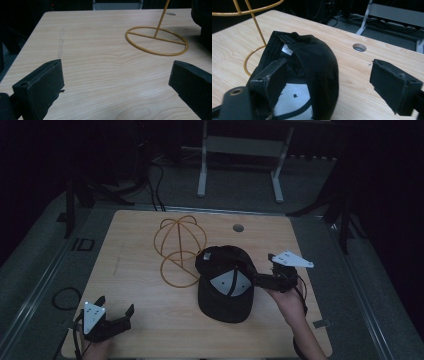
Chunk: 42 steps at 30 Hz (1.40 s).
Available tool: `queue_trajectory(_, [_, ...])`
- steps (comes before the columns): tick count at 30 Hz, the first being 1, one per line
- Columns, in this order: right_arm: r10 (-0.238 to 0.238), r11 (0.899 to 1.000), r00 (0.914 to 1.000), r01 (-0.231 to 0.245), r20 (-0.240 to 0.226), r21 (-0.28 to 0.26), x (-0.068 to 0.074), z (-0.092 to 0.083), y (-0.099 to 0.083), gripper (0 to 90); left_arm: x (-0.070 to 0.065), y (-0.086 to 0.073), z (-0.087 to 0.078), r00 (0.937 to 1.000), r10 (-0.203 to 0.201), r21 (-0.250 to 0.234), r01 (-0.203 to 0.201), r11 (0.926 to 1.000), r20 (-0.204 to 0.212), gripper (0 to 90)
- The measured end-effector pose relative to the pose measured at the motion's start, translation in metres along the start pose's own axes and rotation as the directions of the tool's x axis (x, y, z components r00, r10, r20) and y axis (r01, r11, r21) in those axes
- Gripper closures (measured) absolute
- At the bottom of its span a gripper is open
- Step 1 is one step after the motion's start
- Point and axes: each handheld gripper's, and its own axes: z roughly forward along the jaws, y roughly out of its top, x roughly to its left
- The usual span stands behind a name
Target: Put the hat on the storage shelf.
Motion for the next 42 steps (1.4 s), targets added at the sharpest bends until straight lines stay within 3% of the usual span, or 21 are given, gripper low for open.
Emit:
queue_trajectory(3, [-0.036, 0.998, 0.9991, 0.037, -0.022, 0.043, 0.006, 0.017, 0.007, 25.4, -0.001, 0.001, 0.0, 1.0, 0.006, 0.014, -0.006, 0.9999, 0.002, 0.3])
queue_trajectory(6, [-0.047, 0.996, 0.9986, 0.049, -0.026, 0.07, 0.007, 0.026, 0.008, 28.5, -0.003, 0.0, 0.002, 1.0, 0.006, 0.028, -0.007, 0.9996, 0.005, 0.3])
queue_trajectory(7, [-0.055, 0.992, 0.9985, 0.055, -0.006, 0.112, 0.009, 0.037, 0.008, 31.4, -0.003, 0.0, 0.002, 1.0, 0.007, 0.03, -0.007, 0.9995, 0.004, 0.3])
queue_trajectory(10, [-0.062, 0.987, 0.9981, 0.06, 0.005, 0.147, 0.009, 0.047, 0.007, 34.1, -0.004, 0.0, 0.002, 0.9999, 0.011, 0.032, -0.011, 0.9994, 0.008, 0.3])
queue_trajectory(12, [-0.085, 0.974, 0.9959, 0.077, 0.03, 0.213, 0.009, 0.06, 0.001, 38.9, -0.004, 0.0, 0.002, 0.9999, 0.013, 0.028, -0.013, 0.9995, 0.009, 0.3])
queue_trajectory(14, [-0.092, 0.97, 0.9946, 0.078, 0.048, 0.231, 0.009, 0.064, -0.002, 42.1, -0.004, 0.001, 0.002, 0.9999, 0.01, 0.026, -0.011, 0.9996, 0.011, 0.3])
queue_trajectory(15, [-0.086, 0.963, 0.9939, 0.066, 0.068, 0.261, 0.009, 0.07, -0.006, 47.2, -0.003, 0.001, 0.002, 0.9999, 0.009, 0.027, -0.009, 0.9996, 0.012, 0.3])
queue_trajectory(17, [-0.086, 0.962, 0.9929, 0.061, 0.082, 0.266, 0.009, 0.071, -0.007, 52.2, -0.003, 0.0, 0.003, 0.9999, 0.008, 0.032, -0.008, 0.9995, 0.015, 0.3])
queue_trajectory(19, [-0.08, 0.959, 0.9894, 0.044, 0.121, 0.28, 0.009, 0.074, -0.01, 68.4, -0.004, 0.0, 0.004, 0.9998, 0.006, 0.036, -0.007, 0.9993, 0.02, 0.3])
queue_trajectory(22, [-0.085, 0.953, 0.9874, 0.041, 0.133, 0.301, 0.008, 0.078, -0.011, 84.0, -0.005, 0.0, 0.004, 0.9997, 0.004, 0.037, -0.005, 0.9993, 0.024, 0.3])
queue_trajectory(23, [-0.082, 0.953, 0.9871, 0.038, 0.138, 0.3, 0.008, 0.078, -0.011, 88.0, -0.005, 0.0, 0.004, 0.9997, 0.005, 0.039, -0.006, 0.9992, 0.023, 0.3])
queue_trajectory(26, [-0.064, 0.957, 0.9882, 0.021, 0.139, 0.291, 0.007, 0.077, -0.01, 88.5, -0.005, 0.0, 0.004, 0.9997, 0.004, 0.039, -0.005, 0.9992, 0.023, 0.3])
queue_trajectory(31, [-0.032, 0.971, 0.9894, -0.003, 0.142, 0.239, 0.011, 0.069, -0.006, 88.8, -0.005, 0.001, 0.004, 0.9997, 0.002, 0.044, -0.003, 0.999, 0.025, 0.3])
queue_trajectory(36, [-0.021, 0.982, 0.9906, -0.005, 0.135, 0.19, 0.014, 0.06, 0.004, 88.8, -0.006, 0.001, 0.004, 0.9993, -0.002, 0.044, 0.0, 0.999, 0.037, 0.3])
queue_trajectory(42, [-0.025, 0.988, 0.9913, 0.005, 0.129, 0.153, 0.016, 0.048, 0.013, 88.8, -0.01, 0.003, 0.003, 0.9983, 0.0, 0.042, -0.003, 0.9991, 0.057, 0.3])
